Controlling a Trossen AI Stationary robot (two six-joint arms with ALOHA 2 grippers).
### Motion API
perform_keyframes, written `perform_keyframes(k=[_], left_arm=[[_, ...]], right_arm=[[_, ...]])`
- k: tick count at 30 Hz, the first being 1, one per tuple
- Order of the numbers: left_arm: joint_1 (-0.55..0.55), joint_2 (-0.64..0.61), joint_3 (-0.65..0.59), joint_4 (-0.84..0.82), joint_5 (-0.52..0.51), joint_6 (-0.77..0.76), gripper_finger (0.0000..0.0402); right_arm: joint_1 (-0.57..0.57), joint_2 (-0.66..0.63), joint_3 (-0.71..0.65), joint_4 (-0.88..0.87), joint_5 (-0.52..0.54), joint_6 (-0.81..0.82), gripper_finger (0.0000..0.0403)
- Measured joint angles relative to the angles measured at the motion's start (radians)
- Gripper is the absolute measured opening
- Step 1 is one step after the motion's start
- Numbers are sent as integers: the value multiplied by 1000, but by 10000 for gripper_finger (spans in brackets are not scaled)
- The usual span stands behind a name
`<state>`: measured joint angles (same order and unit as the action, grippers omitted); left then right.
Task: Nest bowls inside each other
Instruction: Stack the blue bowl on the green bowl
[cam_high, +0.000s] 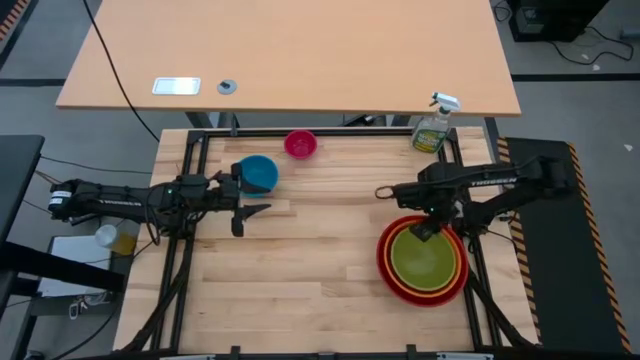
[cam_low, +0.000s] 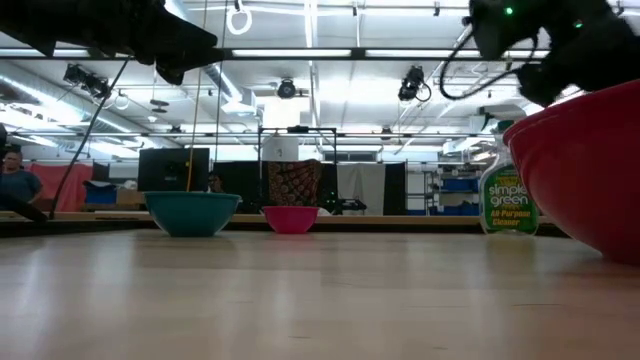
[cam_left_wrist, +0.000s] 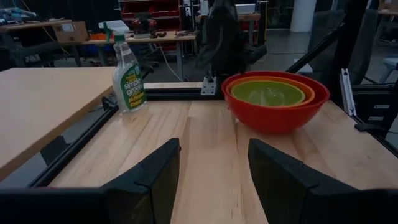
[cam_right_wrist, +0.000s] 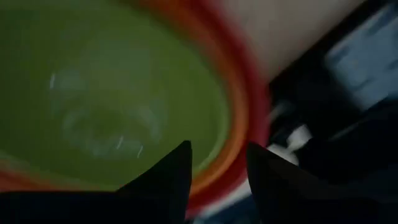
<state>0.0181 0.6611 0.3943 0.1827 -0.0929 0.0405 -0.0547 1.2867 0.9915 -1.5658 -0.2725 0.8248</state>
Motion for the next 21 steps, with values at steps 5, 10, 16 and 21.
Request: perform_keyframes(k=[5,10,16,21], left_arm=[[1,-7,66,-140,0,0,193],[2,-6,129,-418,-46,-25,193],[2,56,129,-508,-175,-77,193],[29,173,135,-554,-204,-106,193]], right_arm=[[0,5,98,170,313,-44,155],[-31,4,142,427,545,-115,155],[-99,61,136,758,568,-275,155],[-174,175,135,894,490,-381,155]])
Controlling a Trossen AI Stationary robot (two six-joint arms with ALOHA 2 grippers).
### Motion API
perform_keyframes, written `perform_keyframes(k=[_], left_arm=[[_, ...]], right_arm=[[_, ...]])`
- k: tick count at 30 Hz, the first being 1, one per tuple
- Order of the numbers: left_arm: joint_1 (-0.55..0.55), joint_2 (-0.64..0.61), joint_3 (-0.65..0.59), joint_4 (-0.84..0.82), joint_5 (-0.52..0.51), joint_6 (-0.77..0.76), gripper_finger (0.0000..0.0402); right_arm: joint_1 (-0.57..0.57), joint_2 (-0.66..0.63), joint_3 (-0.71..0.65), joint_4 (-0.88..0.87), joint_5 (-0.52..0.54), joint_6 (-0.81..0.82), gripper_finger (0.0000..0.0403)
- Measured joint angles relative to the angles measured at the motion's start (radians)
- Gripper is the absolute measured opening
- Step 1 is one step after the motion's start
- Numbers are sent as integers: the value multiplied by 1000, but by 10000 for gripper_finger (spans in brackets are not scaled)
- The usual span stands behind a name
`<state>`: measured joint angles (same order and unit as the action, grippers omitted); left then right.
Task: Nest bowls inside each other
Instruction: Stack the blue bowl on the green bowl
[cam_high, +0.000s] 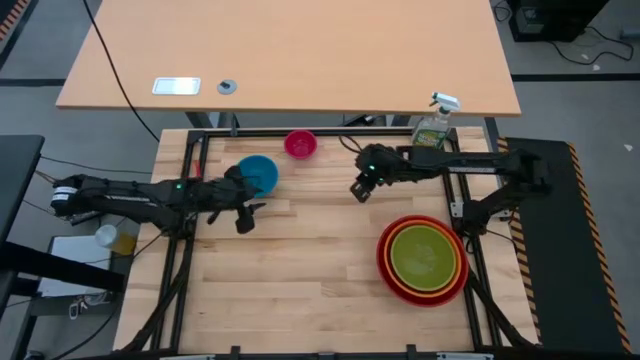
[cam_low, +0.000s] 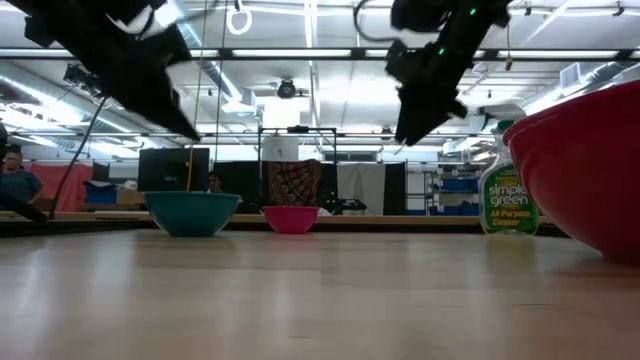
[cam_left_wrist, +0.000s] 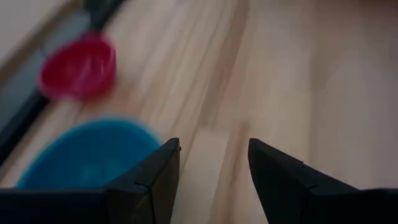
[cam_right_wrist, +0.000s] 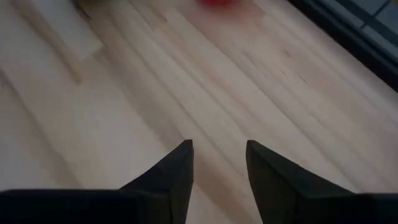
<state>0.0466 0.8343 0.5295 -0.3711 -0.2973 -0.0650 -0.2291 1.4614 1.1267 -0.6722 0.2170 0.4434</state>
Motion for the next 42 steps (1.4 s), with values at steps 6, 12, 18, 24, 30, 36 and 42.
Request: perform_keyframes(k=[6,12,18,24,30,36,42], left_arm=[[78,172,23,-87,-61,26,193],[115,323,23,-57,-145,167,193],[118,416,23,-29,-158,233,182],[119,496,23,12,-170,215,64],[86,508,22,60,-173,245,15],[-52,501,48,137,-135,424,12],[-172,501,74,214,-29,563,11]], right_arm=[[-44,71,-1,45,-7,-93,155],[-49,81,-1,59,-51,-114,155],[-28,81,-1,68,-56,-114,155],[18,81,-1,103,-57,-114,155],[61,81,-1,104,-57,-110,155],[73,81,-1,172,-61,-59,155],[111,119,-1,268,-127,-156,155]])
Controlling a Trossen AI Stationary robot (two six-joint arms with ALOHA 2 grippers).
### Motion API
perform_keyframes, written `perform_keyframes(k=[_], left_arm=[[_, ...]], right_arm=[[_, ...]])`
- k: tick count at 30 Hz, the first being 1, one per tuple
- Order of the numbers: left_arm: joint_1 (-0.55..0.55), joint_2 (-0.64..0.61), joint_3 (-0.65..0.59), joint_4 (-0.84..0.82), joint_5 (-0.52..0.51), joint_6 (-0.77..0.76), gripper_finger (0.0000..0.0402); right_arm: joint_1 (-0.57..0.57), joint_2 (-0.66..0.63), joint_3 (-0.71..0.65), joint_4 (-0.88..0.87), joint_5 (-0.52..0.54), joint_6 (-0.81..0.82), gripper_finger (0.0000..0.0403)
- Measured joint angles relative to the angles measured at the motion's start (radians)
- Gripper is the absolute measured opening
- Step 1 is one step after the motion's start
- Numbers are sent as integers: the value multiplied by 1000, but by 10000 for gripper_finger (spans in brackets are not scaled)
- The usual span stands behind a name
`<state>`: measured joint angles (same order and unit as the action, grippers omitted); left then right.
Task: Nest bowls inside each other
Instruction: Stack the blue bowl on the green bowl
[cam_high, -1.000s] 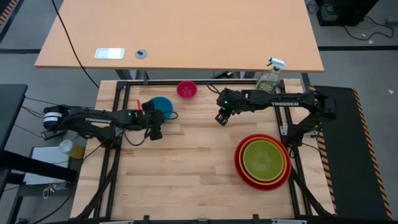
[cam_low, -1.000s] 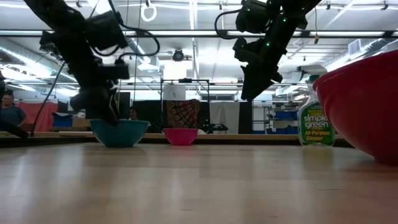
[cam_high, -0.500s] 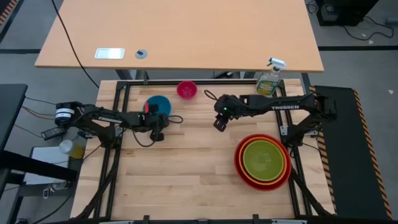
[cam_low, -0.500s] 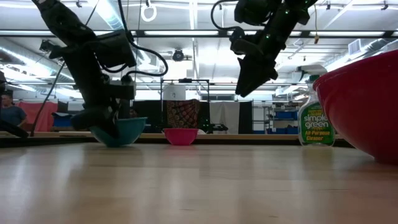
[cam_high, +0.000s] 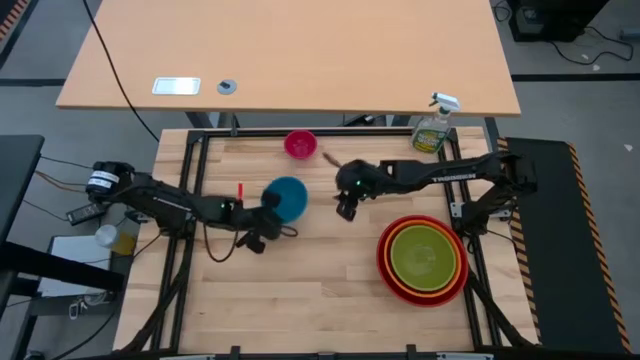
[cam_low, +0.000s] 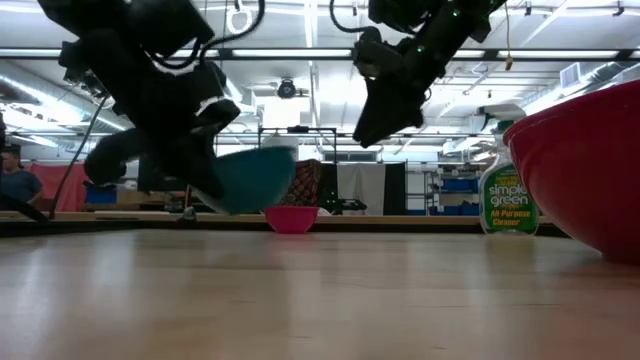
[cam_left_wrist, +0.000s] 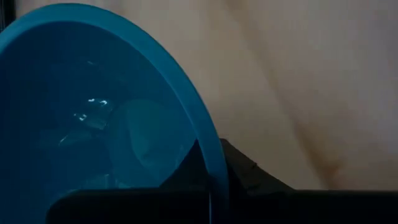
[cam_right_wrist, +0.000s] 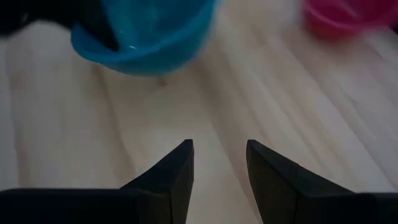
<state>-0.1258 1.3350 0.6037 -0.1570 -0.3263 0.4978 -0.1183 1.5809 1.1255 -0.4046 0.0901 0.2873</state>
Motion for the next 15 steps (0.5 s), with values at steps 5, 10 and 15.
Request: perform_keyframes(k=[5,10,15], left_arm=[[-29,6,0,75,82,29,10],[-21,15,65,103,77,-22,10],[-26,88,227,41,78,-36,10]], right_arm=[[89,45,0,120,10,-145,155],[98,31,54,-43,142,-23,155],[99,-28,221,-412,209,116,155]])
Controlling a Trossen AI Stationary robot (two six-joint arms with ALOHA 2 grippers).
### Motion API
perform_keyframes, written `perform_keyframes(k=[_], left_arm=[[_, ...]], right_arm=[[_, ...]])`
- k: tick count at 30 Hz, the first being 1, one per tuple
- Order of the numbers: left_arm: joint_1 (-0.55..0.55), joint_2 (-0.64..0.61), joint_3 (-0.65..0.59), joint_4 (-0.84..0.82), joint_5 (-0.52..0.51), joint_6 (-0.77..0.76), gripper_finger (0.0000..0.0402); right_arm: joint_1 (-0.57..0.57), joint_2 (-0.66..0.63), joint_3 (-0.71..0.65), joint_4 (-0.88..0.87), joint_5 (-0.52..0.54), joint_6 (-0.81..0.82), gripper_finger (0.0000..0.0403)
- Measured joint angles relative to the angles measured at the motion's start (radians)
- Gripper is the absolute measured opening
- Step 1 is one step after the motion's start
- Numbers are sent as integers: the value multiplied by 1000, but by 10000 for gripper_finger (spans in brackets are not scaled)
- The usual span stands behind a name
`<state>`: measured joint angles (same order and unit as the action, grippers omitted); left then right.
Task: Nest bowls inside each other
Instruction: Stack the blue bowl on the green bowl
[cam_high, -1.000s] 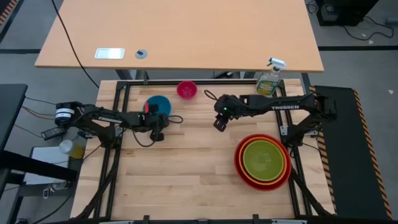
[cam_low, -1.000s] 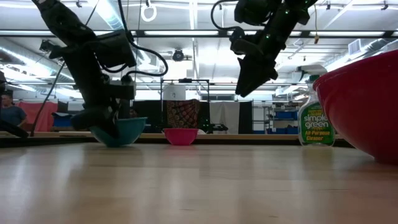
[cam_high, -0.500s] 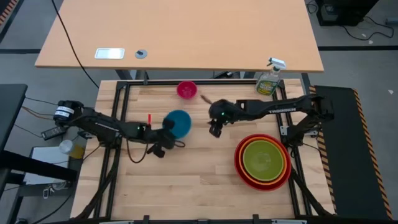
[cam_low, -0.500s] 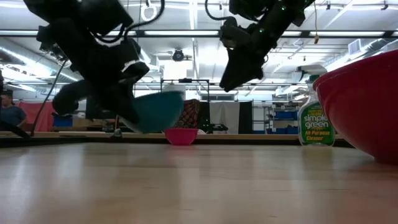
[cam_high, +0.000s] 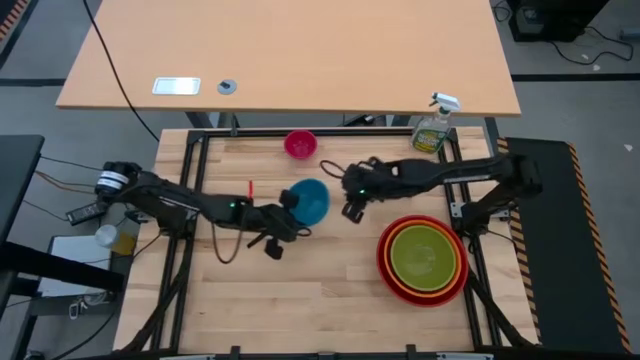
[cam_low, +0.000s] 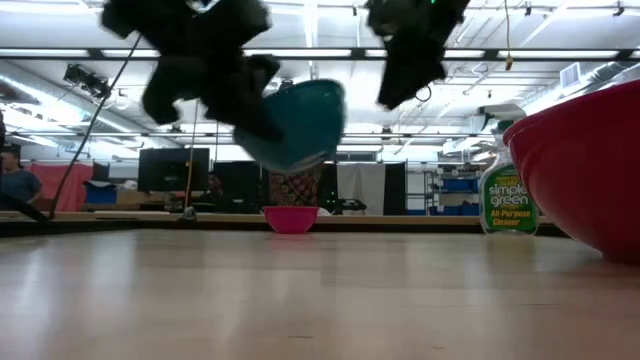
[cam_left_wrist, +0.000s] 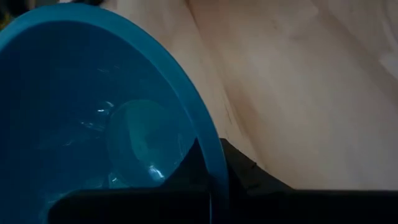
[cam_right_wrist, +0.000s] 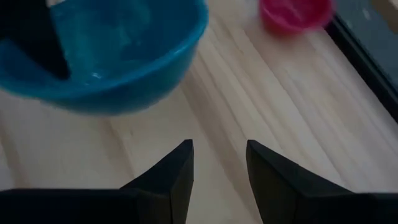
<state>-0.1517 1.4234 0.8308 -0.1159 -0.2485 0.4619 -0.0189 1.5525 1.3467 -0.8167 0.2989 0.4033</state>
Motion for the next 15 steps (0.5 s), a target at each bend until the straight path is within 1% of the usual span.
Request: perform_keyframes(k=[4,8,10,15], left_arm=[[-7,121,134,-46,0,22,10],[-17,244,272,-49,0,79,9],[-23,297,335,-66,0,96,9],[-34,408,499,-52,0,152,9]], right_arm=[[1,-40,83,-290,0,105,155],[22,-124,77,-529,34,213,155],[43,-180,55,-574,37,245,155],[96,-328,-18,-552,81,336,153]])
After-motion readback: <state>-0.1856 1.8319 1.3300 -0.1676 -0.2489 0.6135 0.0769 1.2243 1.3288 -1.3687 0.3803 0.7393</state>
